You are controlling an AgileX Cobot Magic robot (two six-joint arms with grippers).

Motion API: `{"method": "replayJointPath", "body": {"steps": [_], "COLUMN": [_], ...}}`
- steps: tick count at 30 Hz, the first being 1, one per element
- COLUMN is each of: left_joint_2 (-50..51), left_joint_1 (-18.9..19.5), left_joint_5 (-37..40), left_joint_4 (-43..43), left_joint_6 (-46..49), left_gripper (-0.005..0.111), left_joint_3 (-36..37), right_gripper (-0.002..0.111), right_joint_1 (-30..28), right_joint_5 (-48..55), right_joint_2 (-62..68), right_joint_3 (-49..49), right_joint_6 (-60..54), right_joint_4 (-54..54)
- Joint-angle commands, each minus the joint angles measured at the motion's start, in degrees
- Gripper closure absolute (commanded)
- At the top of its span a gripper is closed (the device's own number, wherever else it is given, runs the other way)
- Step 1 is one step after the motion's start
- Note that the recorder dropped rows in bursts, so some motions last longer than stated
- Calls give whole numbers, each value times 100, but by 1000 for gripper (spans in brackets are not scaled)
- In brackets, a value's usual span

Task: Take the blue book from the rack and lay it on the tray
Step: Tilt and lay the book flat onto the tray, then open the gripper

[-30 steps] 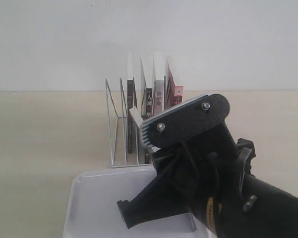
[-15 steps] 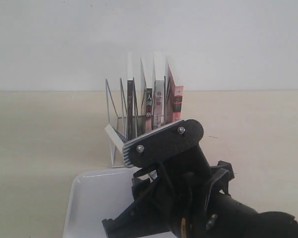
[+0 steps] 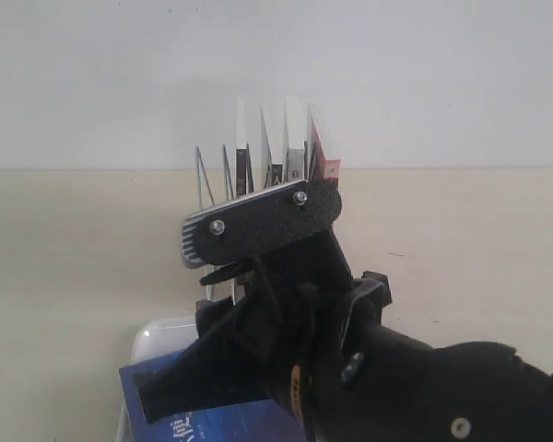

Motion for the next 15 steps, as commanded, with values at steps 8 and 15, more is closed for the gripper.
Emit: {"method": "replayJointPath", "body": {"steps": [8, 15], "left_joint_2": [-20, -20], "left_joint_1": [23, 23], "left_joint_5": [-24, -24], "left_joint_4": [6, 6], "left_joint_6": [-49, -49], "left_gripper": [101, 101], "left_joint_3": [20, 20], "right_gripper": [68, 68], "right_joint_1": [5, 5], "right_joint_5": [234, 272], "right_joint_2": [0, -12], "right_joint_3": [-33, -33], "right_joint_6": [9, 9], "right_joint_4": [-60, -60]}}
